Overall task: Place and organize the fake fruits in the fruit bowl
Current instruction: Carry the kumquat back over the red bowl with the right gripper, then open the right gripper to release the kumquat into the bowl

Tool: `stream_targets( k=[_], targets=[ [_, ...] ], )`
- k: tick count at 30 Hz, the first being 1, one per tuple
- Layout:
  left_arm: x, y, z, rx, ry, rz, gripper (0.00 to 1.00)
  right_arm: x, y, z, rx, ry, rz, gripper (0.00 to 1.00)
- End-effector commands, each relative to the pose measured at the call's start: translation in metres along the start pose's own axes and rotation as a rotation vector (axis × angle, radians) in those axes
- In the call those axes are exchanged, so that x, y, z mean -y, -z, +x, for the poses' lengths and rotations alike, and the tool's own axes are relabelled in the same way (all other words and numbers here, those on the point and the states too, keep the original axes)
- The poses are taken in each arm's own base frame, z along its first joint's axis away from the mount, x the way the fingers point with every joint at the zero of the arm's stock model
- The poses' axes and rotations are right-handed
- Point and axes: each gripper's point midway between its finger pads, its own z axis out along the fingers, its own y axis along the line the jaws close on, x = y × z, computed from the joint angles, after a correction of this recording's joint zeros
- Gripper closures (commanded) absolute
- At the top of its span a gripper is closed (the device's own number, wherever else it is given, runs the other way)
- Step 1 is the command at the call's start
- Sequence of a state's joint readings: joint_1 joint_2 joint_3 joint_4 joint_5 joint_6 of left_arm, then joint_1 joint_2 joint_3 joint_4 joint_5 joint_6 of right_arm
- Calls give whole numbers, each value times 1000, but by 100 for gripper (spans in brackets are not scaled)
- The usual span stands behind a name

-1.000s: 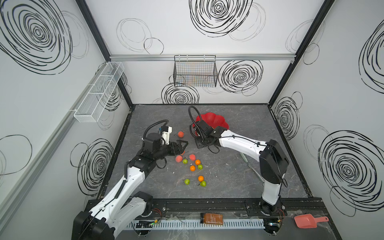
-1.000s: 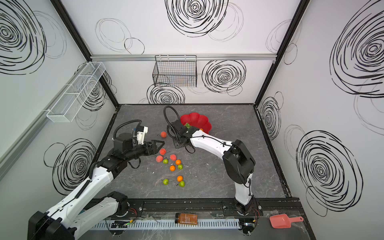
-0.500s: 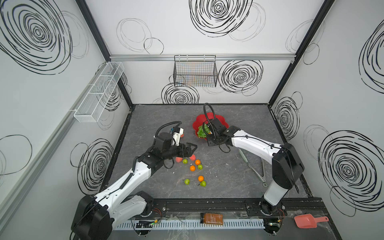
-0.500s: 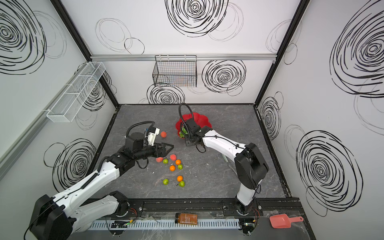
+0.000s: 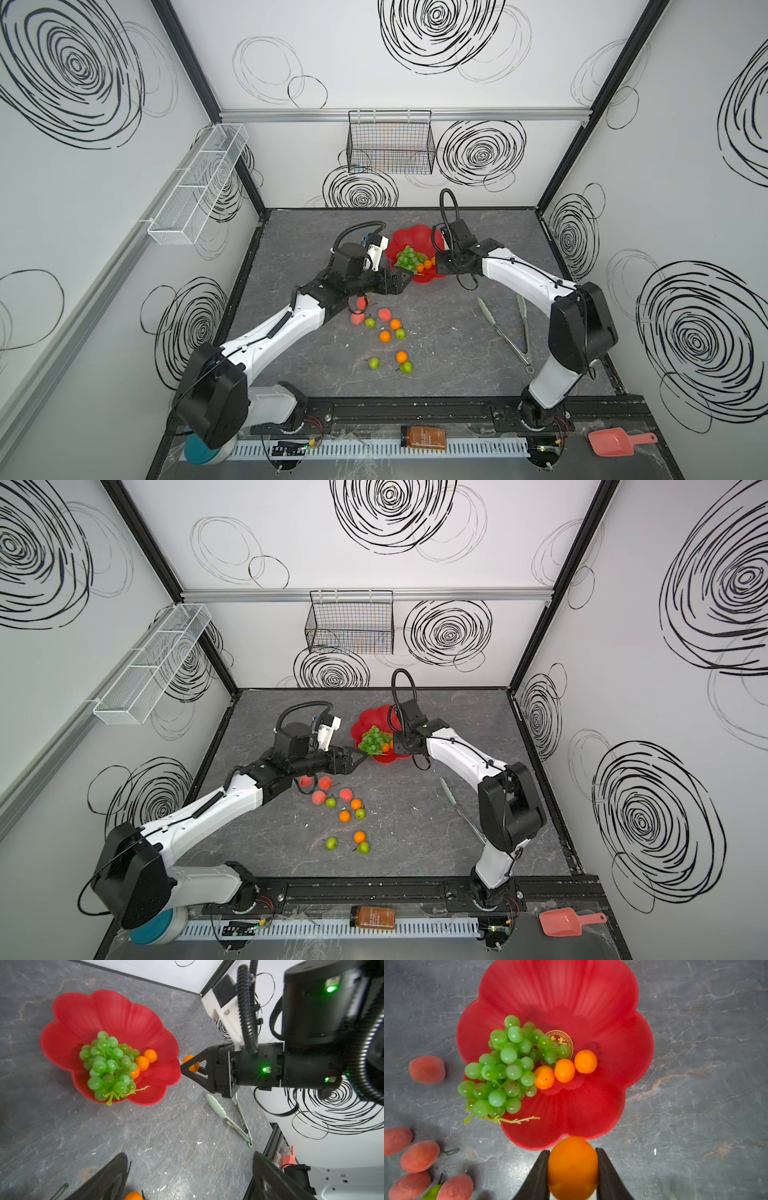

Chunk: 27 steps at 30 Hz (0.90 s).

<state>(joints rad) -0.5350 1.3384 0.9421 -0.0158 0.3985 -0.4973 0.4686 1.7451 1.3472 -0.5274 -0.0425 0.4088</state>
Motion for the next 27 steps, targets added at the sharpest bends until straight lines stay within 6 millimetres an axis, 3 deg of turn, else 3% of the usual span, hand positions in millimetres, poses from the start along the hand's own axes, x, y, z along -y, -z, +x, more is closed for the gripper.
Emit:
stream_targets(
  k=[1,9,15,27],
  targets=[
    [5,-8,-22,40,-71,13,4,4,-19,-7,-26,-1,-9,67],
    [-18,-14,-24,1,-30,5,4,2,-60,-11,-84,19,0,67],
    [-23,-16,-18,-21,-17,3,4,2,-81,-7,-120,23,10,67],
    [-29,-13,-16,-21,-6,-10,4,3,-93,1,-146,27,9,58]
  ],
)
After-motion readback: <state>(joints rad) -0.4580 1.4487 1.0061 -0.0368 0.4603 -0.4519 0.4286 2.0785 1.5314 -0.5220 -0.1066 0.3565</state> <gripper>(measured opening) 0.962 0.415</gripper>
